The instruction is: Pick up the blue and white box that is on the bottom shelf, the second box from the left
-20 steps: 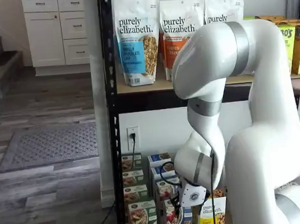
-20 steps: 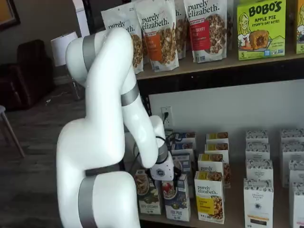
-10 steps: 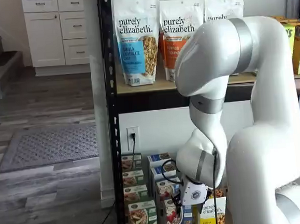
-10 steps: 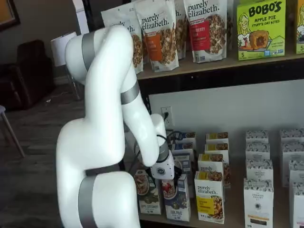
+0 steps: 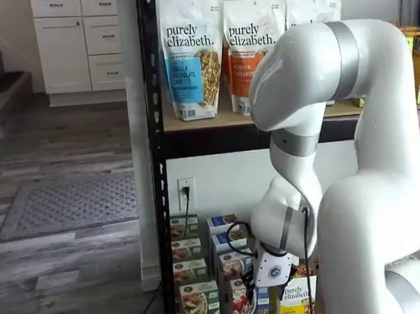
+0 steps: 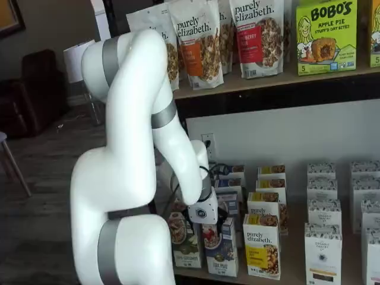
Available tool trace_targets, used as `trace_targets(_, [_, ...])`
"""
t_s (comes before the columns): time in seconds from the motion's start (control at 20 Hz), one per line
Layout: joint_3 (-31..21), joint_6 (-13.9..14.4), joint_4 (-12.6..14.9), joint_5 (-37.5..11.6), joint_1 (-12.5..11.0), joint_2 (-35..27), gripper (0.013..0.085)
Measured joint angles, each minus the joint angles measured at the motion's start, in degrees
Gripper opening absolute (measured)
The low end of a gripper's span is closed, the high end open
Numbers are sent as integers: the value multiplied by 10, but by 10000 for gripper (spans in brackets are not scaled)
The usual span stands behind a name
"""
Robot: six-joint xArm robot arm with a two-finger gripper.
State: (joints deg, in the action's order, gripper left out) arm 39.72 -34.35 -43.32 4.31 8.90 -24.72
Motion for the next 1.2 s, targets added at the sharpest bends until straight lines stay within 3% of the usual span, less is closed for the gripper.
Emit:
trace_targets(0.2, [-2, 31, 34, 8, -4, 2, 850])
trace_targets(0.35, [-5, 70, 78, 18, -10, 3, 850])
trace_targets(0.7, [-2, 90, 97, 36, -10, 1, 850])
trace_targets(0.85, [0, 119, 130, 46, -14, -1, 850])
trace_targets(1.2, [7, 150, 162, 55, -16, -7, 850])
